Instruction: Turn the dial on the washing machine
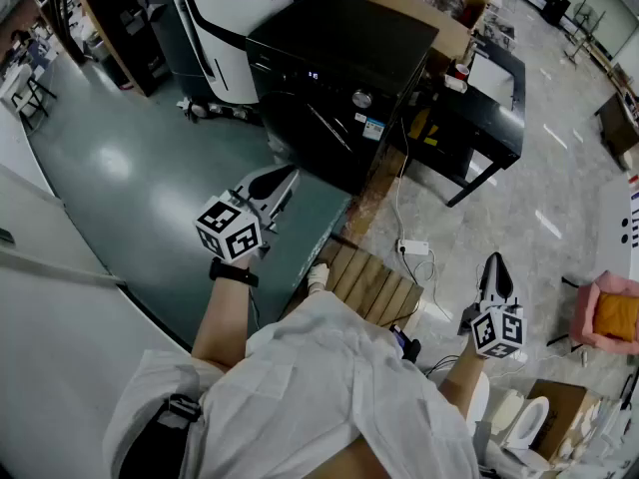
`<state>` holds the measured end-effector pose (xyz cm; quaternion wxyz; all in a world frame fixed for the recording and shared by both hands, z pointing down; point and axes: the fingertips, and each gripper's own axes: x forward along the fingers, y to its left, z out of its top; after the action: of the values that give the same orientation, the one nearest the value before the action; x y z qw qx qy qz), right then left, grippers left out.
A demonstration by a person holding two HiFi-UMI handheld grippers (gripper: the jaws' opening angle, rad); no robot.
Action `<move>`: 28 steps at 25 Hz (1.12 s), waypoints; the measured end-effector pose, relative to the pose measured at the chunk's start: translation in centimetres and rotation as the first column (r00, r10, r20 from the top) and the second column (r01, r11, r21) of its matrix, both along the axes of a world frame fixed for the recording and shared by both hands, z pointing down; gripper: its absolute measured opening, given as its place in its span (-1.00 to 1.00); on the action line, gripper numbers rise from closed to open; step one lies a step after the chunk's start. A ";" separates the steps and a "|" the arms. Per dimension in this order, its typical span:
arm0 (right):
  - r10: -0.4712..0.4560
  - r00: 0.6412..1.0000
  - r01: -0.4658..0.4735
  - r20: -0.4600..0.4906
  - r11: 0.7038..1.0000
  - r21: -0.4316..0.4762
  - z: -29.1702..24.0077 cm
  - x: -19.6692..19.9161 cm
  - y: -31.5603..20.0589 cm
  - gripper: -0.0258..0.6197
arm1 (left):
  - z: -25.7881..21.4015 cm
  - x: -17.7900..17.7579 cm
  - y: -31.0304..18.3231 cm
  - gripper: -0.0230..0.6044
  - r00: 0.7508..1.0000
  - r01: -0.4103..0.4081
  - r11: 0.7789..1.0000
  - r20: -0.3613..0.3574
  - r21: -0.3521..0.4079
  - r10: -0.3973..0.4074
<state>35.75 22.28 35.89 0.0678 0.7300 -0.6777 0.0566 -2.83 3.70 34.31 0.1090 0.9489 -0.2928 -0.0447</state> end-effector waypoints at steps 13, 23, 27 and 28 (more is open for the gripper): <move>-0.051 0.997 0.049 0.058 0.998 0.042 0.9 -0.2 -2.1 -0.92 | 0.7 1.2 -1.5 -0.87 0.999 -0.047 0.999 0.027 -0.013 0.047; -0.164 0.986 0.163 0.038 0.986 0.017 2.0 -3.6 -13.7 -0.92 | 1.5 -1.5 -9.3 -0.87 0.999 0.011 0.999 0.030 -0.034 -0.010; -0.227 0.974 0.227 0.027 0.974 0.012 2.1 -5.3 -19.7 -0.92 | 1.9 -2.6 -13.2 -0.87 0.999 0.033 0.999 0.019 -0.032 -0.032; -0.241 0.970 0.241 0.024 0.970 0.010 2.1 -5.8 -21.2 -0.92 | 2.1 -3.1 -14.2 -0.87 0.999 0.040 0.999 0.016 -0.034 -0.039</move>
<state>29.93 1.06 38.02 0.0629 0.6419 -0.7623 0.0545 -5.91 -10.47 36.39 0.1221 0.9412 -0.3131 -0.0344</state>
